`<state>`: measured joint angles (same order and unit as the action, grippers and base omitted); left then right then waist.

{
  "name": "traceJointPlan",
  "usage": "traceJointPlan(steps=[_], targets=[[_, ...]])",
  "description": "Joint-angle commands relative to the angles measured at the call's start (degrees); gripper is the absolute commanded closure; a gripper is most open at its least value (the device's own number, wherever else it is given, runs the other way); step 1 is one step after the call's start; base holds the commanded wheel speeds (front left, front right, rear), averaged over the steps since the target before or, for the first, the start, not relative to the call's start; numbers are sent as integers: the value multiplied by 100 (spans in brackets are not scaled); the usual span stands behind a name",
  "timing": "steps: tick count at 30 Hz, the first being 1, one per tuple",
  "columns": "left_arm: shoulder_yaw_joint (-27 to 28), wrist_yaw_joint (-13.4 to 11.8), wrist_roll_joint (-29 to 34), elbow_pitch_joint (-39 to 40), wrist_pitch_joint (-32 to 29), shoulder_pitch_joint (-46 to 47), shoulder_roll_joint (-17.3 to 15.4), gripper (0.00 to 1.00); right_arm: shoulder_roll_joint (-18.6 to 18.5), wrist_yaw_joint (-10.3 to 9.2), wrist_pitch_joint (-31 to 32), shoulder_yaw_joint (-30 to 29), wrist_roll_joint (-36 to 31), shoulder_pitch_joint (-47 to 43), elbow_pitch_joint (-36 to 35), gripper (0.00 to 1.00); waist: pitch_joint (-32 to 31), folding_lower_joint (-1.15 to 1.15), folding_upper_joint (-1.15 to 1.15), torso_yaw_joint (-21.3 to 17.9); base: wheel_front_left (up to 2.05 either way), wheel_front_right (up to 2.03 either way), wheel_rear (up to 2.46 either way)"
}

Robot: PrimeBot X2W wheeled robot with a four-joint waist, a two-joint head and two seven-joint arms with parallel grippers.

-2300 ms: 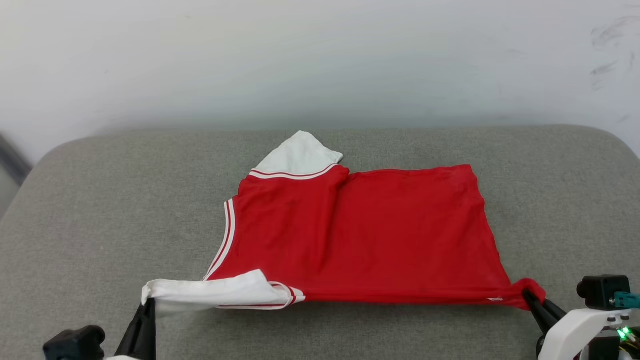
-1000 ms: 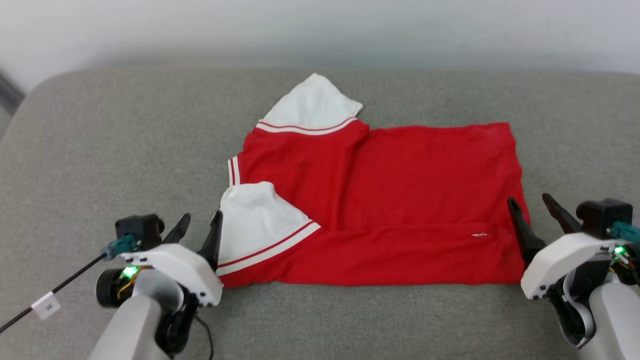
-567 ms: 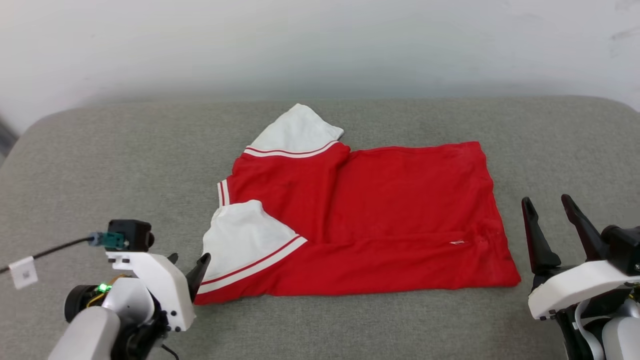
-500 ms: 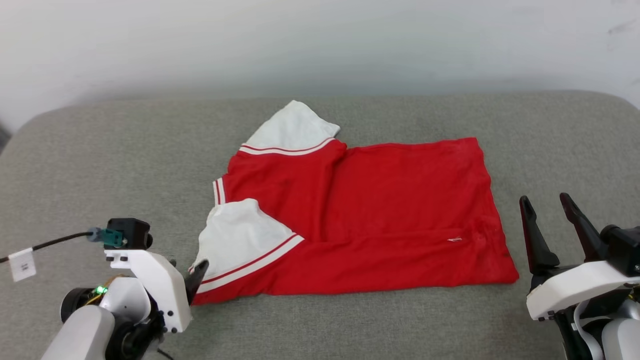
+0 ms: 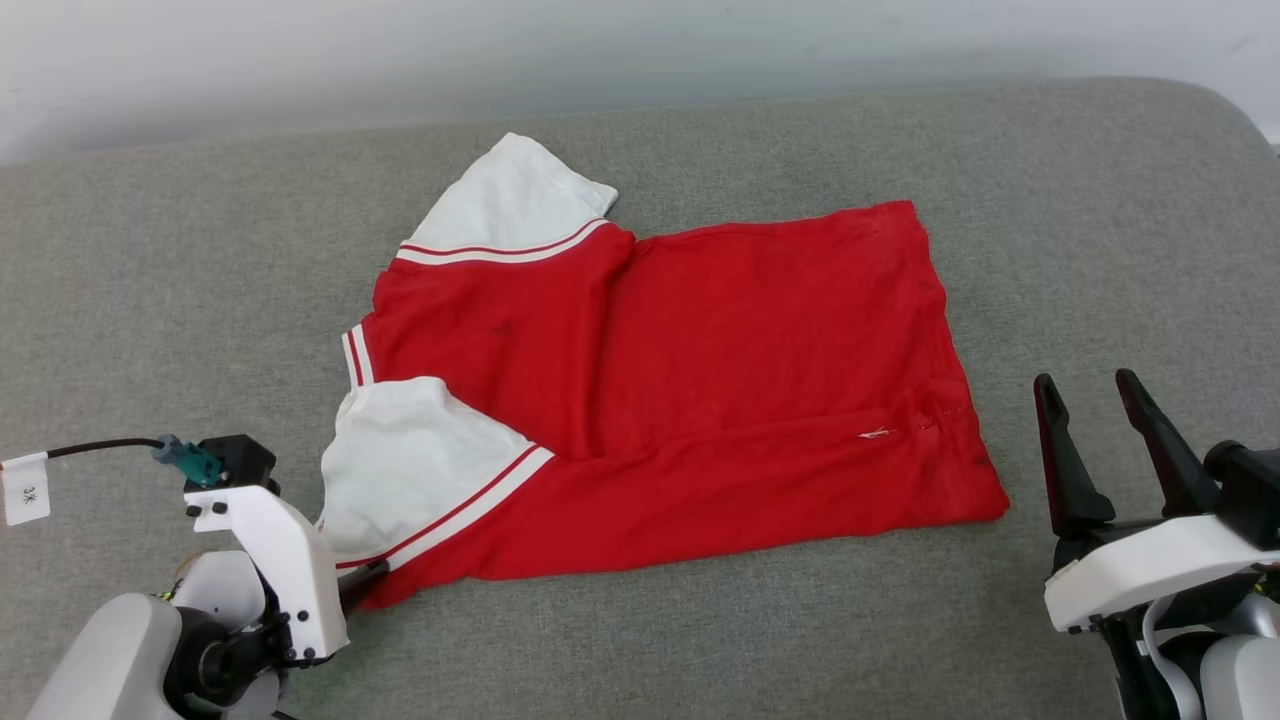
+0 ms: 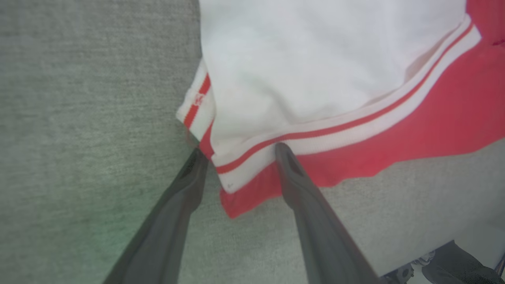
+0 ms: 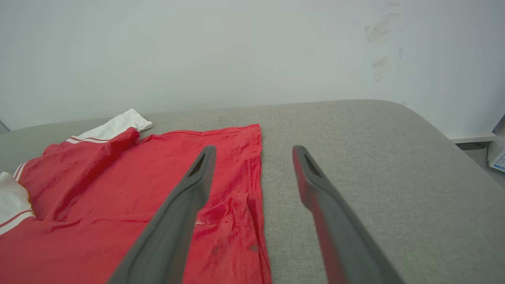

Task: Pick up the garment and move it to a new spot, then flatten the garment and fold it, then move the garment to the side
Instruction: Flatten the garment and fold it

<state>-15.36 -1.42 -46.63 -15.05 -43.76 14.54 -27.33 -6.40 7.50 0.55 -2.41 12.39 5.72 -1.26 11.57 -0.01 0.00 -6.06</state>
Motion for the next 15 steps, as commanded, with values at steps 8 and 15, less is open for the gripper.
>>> traceJointPlan(steps=[8,15], targets=[[-22,195,185,-238,756,13,190,100,-206,-2,753,-161,420,22,192,0,-195,1,0,119,0,0,0],[19,102,429,329,1270,18,158,100,-734,-2,2798,-285,892,254,849,0,-312,1,0,323,0,0,0]])
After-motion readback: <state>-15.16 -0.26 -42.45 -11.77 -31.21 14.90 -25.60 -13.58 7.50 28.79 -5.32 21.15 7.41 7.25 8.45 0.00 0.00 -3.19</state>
